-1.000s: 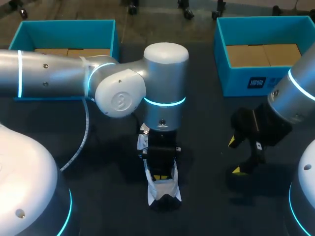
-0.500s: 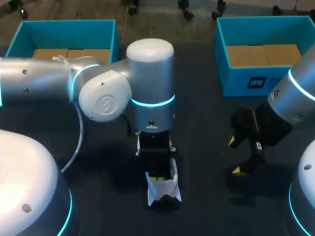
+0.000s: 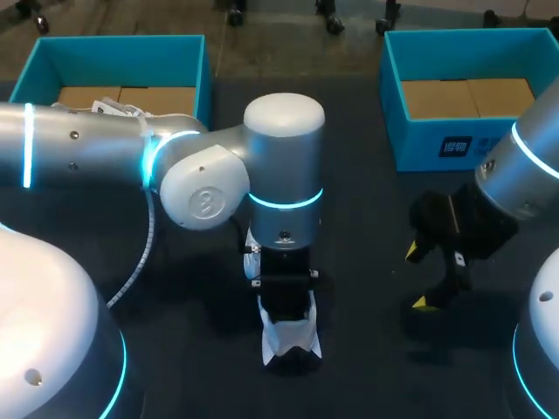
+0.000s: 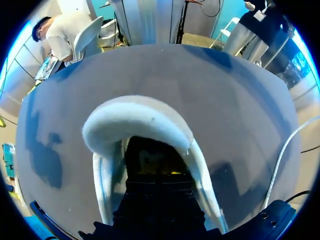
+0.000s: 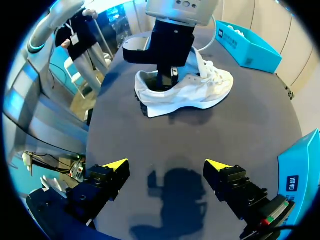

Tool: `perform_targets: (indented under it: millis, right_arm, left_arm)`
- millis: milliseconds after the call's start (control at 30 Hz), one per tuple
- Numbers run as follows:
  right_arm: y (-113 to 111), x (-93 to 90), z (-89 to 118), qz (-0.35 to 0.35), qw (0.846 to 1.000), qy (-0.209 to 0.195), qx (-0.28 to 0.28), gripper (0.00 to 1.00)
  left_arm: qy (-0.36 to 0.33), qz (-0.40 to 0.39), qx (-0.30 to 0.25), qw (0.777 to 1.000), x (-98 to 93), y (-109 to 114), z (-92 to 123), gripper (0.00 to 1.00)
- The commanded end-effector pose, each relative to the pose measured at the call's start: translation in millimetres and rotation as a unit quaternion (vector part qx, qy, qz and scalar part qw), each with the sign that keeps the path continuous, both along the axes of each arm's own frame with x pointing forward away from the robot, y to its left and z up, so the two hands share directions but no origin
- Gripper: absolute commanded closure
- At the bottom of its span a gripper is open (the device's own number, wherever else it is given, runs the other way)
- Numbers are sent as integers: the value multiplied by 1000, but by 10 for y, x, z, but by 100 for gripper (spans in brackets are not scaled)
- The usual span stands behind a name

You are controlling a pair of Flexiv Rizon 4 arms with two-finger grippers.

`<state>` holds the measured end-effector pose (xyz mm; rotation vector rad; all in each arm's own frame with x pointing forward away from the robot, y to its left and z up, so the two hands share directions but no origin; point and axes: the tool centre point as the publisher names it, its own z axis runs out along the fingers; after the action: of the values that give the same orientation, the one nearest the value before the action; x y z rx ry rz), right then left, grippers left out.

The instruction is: Take the shoe out of the shoebox, open the shoe tongue, remove and reinsert the insole, then place the shoe into the shoebox

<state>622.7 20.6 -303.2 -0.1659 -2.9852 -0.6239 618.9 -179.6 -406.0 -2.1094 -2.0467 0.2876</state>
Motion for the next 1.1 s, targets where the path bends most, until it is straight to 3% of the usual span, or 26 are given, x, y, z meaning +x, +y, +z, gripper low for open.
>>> perform_targets:
  millis: [33, 233, 533, 633, 1100]
  right_arm:
    - [4, -5, -11, 0, 1000, -1, 0, 0]
    - [4, -5, -11, 0, 1000, -1, 0, 0]
    - [4, -5, -11, 0, 1000, -1, 0, 0]
    - [4, -5, -11, 0, 1000, -1, 0, 0]
    - [4, -5, -11, 0, 1000, -1, 0, 0]
  left_arm:
    - [-10, 0, -14, 1000, 44, 72, 97, 100]
    - [-29, -8, -7, 1000, 27, 45, 218, 100]
    - [-37, 0, 50, 998, 133, -3, -178, 100]
    - [-32, 3, 53, 998, 135, 2, -209, 100]
    - [-74, 28, -10, 997, -16, 17, 301, 100]
